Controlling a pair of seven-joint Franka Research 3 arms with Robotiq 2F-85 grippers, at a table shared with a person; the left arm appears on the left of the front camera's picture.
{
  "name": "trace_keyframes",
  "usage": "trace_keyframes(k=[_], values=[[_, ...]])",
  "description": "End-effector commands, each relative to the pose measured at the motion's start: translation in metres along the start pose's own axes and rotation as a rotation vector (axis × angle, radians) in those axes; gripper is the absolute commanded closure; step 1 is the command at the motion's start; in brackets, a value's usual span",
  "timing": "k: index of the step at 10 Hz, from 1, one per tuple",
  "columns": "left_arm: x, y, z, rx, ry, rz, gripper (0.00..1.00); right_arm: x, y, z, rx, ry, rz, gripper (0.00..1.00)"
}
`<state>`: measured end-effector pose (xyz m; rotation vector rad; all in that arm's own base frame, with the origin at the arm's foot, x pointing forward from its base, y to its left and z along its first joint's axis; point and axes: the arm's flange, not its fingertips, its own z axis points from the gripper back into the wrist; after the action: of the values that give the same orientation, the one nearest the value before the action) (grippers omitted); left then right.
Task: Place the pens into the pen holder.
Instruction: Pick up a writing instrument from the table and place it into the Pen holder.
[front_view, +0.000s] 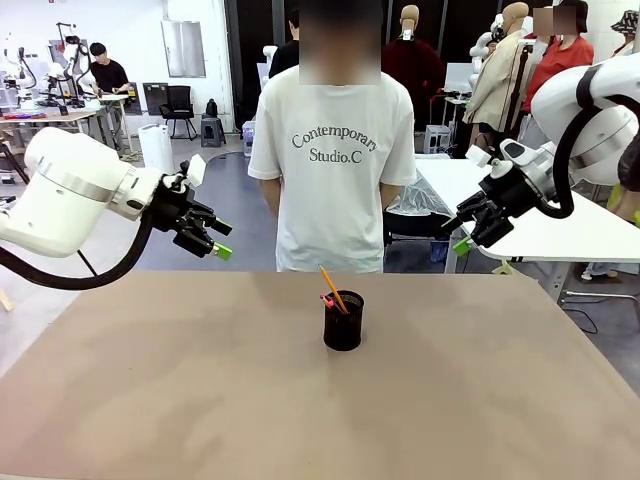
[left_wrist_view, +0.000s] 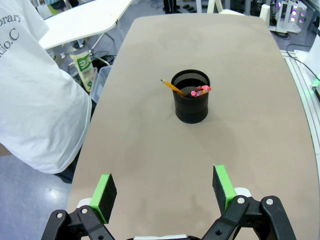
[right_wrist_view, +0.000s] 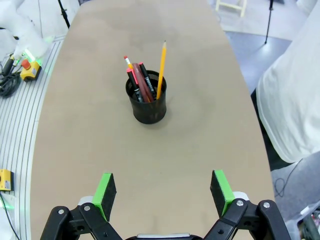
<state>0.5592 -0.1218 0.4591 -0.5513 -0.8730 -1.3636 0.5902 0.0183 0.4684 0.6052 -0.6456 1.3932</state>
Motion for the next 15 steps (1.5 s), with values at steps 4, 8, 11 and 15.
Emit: trace_keyframes(k=[4, 8, 11, 15], values=[[-0.0003, 0.0, 0.0011, 0.001, 0.004, -0.001, 0.0, 0.0008, 0.0044, -0.0007, -0.011, 0.006, 0.005, 0.0], [-0.0003, 0.0, 0.0011, 0.001, 0.004, -0.001, 0.0, 0.0008, 0.0044, -0.0007, -0.011, 0.006, 0.005, 0.0], [-0.0003, 0.0, 0.0011, 0.001, 0.004, -0.001, 0.0, 0.0008, 0.0044, -0.0007, -0.011, 0.006, 0.005, 0.0], [-0.0003, 0.0, 0.0011, 0.001, 0.004, -0.001, 0.0, 0.0008, 0.0044, -0.0007, -0.011, 0.006, 0.005, 0.0]])
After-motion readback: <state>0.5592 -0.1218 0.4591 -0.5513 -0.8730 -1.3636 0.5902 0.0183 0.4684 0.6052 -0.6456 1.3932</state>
